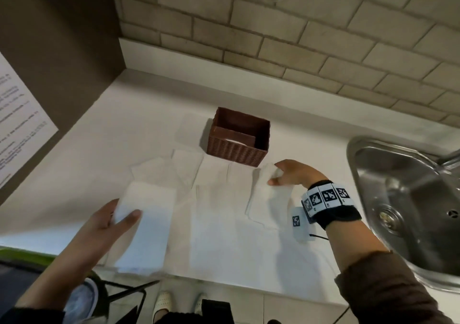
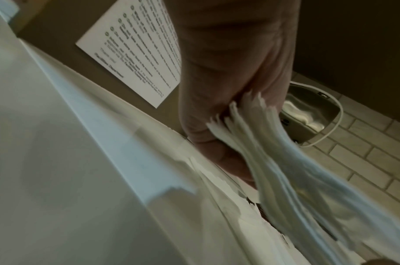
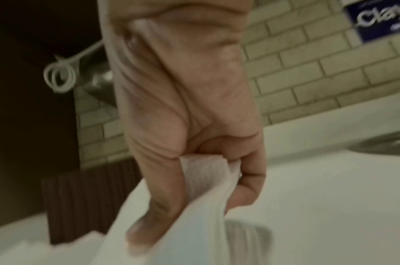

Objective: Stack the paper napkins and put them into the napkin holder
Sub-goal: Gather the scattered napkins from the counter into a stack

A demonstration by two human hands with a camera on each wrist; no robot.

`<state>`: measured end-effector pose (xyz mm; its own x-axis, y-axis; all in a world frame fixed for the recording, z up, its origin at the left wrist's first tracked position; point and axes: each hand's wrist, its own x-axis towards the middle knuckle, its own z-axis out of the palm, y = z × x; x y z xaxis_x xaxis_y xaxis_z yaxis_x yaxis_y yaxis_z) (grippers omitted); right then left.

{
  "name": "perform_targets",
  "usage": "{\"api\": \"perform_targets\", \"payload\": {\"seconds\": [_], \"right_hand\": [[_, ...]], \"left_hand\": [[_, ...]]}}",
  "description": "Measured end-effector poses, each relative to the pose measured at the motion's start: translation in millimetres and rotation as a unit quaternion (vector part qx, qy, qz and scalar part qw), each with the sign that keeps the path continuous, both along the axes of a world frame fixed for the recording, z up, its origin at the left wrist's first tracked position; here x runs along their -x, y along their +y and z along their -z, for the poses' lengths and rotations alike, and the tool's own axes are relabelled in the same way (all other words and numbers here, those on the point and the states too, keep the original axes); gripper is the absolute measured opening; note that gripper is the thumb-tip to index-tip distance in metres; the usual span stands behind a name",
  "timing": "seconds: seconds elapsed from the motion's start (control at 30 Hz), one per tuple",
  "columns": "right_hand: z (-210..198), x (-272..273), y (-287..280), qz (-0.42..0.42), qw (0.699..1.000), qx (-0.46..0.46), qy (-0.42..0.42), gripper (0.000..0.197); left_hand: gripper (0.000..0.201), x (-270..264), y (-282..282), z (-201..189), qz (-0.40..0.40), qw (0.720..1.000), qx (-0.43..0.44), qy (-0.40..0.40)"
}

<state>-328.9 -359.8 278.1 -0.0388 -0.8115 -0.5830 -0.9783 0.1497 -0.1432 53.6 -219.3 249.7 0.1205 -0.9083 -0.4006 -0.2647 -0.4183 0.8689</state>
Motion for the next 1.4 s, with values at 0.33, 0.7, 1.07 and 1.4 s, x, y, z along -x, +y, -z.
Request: {"api": "perform_targets", "payload": {"seconds": [0.33, 0.7, 1.07, 1.4], "right_hand": [[40.1, 8.0, -3.8, 0.008, 0.997, 0.037, 0.066, 0.089], [-64.2, 0.3, 57.6, -0.017, 0.972, 0.015, -0.234, 0.025], [-68.1, -120.2, 62.7, -0.035, 0.913, -0.024, -0.405, 0.019], [-34.9, -162.8, 49.1, -0.026, 0.948, 0.072, -0.309, 0.045]], "left_hand": [[0.013, -7.3, 12.5, 4.5, -0.031, 0.999, 0.005, -0.012], [0.028, 20.6, -13.9, -5.1, 0.02, 0.996, 0.023, 0.083], [0.032, 61.8, -32.4, -20.5, 0.133, 0.986, 0.018, 0.103], [0.047, 26.5, -23.6, -13.0, 0.056, 0.992, 0.014, 0.115]]}}
